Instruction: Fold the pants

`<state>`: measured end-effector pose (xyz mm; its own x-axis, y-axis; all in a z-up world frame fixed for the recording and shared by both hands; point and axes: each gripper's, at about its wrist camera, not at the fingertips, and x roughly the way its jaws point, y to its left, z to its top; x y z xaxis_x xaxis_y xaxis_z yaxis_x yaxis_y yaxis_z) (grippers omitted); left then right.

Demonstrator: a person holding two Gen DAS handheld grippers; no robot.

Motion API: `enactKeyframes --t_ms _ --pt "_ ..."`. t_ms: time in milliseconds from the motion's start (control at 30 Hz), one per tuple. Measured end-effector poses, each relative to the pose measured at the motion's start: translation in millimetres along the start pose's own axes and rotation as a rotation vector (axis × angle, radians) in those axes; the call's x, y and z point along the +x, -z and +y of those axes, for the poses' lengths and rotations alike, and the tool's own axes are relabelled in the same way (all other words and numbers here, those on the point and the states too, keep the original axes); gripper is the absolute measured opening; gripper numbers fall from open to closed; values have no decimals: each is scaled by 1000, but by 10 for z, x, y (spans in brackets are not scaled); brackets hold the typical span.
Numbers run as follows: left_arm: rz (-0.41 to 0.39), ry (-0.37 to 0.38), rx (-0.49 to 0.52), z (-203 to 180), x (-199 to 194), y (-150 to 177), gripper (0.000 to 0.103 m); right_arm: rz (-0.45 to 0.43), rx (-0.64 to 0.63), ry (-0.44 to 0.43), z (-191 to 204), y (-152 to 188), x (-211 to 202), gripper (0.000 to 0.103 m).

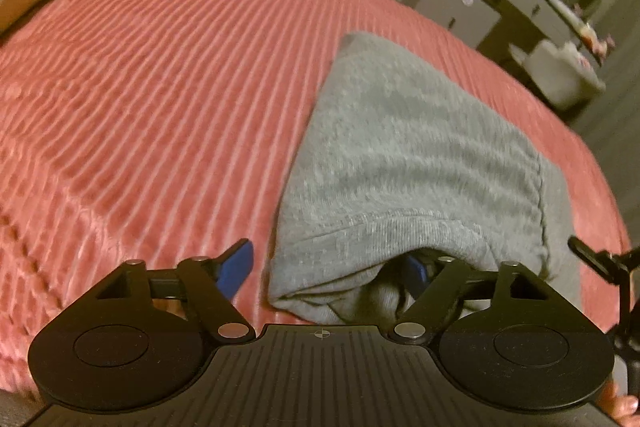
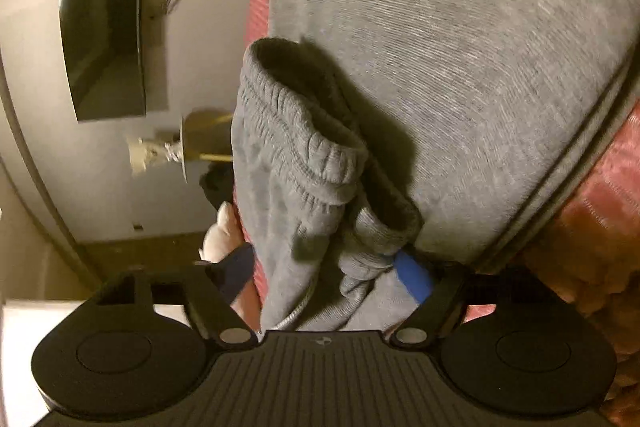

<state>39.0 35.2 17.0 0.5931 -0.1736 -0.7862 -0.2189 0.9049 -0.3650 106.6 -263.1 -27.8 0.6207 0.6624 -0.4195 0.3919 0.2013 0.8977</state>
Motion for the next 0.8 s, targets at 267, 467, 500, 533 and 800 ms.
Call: enactKeyframes --t_ms 267,467,500,533,800 --pt "-26 38 -45 36 -37 -4 63 -75 -25 61 164 212 74 87" --pt "-30 45 -54 52 -53 4 62 -131 120 40 -24 156 143 78" --pt "-31 52 -67 70 -59 6 62 -137 78 89 25 177 143 55" --pt "-26 58 -76 85 -61 23 62 -148 9 126 93 202 139 49" --pt "-15 55 -45 39 -22 34 62 -208 26 36 14 196 171 76"
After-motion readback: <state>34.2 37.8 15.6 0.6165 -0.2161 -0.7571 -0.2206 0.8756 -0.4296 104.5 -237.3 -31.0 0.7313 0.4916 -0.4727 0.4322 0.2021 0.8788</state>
